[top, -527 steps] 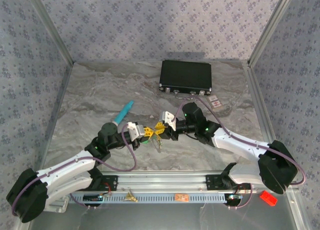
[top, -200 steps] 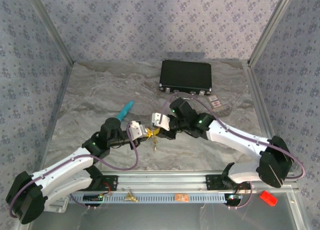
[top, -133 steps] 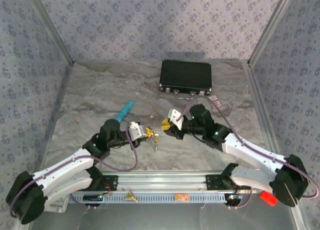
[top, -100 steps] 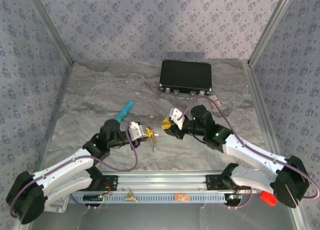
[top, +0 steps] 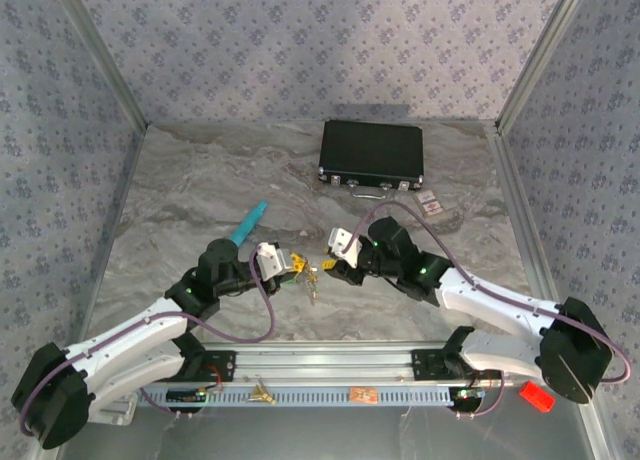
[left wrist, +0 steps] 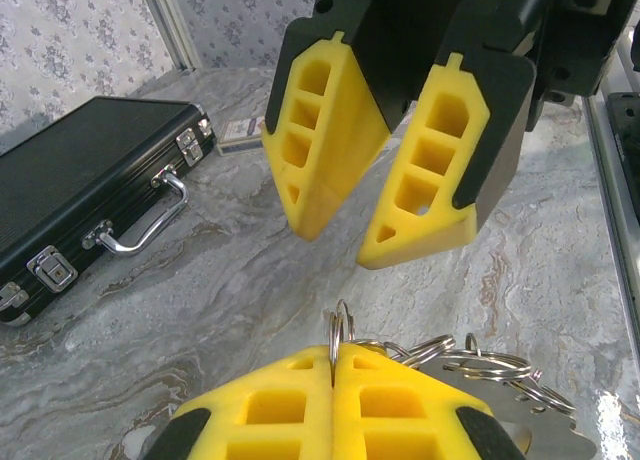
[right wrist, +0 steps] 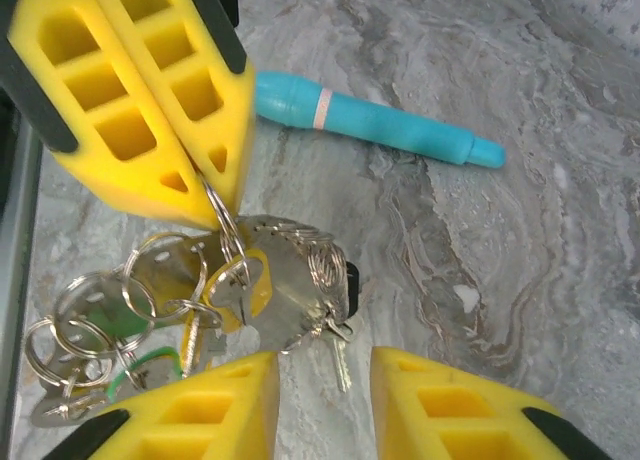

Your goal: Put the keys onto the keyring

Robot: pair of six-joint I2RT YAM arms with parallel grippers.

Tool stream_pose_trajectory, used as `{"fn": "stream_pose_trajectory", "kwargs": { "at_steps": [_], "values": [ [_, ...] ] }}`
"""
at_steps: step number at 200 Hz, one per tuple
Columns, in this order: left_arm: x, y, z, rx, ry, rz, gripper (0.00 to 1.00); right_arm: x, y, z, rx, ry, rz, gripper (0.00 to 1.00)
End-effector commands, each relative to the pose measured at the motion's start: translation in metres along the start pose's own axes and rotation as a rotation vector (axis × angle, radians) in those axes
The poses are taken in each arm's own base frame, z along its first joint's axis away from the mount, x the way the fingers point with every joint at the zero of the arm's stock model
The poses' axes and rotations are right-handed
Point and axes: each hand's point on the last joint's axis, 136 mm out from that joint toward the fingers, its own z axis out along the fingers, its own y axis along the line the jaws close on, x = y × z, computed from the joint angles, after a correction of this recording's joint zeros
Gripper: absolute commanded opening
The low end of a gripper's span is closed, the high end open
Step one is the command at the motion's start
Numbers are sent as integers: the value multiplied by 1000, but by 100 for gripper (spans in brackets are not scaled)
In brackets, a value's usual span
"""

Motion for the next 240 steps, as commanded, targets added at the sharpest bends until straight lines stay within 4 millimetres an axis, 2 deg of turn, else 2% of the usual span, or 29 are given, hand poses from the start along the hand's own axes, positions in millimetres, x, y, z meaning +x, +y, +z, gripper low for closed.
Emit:
{"fn": "stream_pose_trajectory", "kwargs": {
  "at_steps": [1,42,92,129,240],
  "values": [
    [-18,0,-2,3,-72,21,0,-19,4,-4,-31,-110,-42,34],
    [-19,-2,-2,11,-81,22,0,-20,13,0,-133,-176,-20,35],
    [-20,-3,-2,16,-87,23,0,-20,20,7,-202,-172,-8,33],
    [-21,-3,-3,18,-90,26,0,-16,15,11,-188,-153,-1,30],
    [-21,-5,-2,27,-92,34,0,-27,17,14,-241,-195,16,22]
  ]
}}
